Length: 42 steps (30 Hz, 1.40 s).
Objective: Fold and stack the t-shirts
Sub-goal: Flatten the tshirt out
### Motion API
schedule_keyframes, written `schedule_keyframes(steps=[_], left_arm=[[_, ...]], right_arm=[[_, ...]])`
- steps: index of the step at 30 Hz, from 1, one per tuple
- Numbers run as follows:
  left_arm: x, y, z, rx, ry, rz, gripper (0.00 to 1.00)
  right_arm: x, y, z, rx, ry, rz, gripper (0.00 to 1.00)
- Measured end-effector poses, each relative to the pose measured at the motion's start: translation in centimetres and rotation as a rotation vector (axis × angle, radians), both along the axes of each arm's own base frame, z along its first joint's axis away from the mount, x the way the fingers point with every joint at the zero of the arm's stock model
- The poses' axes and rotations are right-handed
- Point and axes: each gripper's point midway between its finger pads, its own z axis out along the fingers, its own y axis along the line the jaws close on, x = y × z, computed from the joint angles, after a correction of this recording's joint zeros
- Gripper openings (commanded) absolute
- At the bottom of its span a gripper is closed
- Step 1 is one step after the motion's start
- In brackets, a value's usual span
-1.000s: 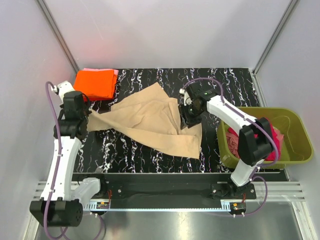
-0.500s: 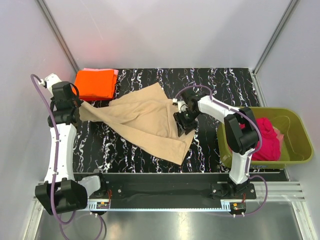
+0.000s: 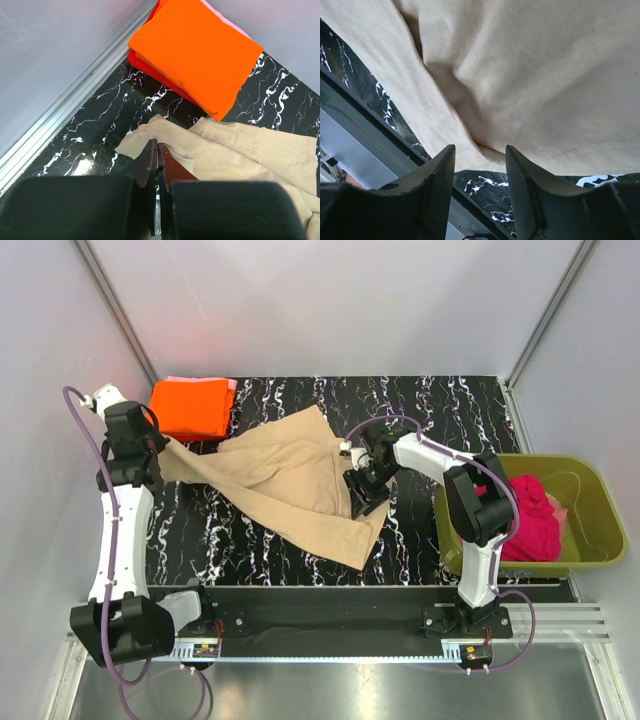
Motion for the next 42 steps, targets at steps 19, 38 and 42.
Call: schedule_keyframes(steps=[19, 38, 42], left_arm=[[0.3, -0.2, -0.9, -0.010, 0.010, -0.016, 0.00], [0.7, -0.6, -1.2, -0.033, 0.007, -0.023, 0.00], [0.7, -0.6, -1.4, -0.036, 0.008, -0.028, 0.00]], right_arm=[[-1.2, 0.4, -1.3, 0.036, 0.060, 0.021, 0.45], [-3.2, -0.7, -0.2, 0.020, 0.086, 0.002, 0.38], [-3.2, -0.8, -0.3, 0.015, 0.087, -0.001, 0.36]])
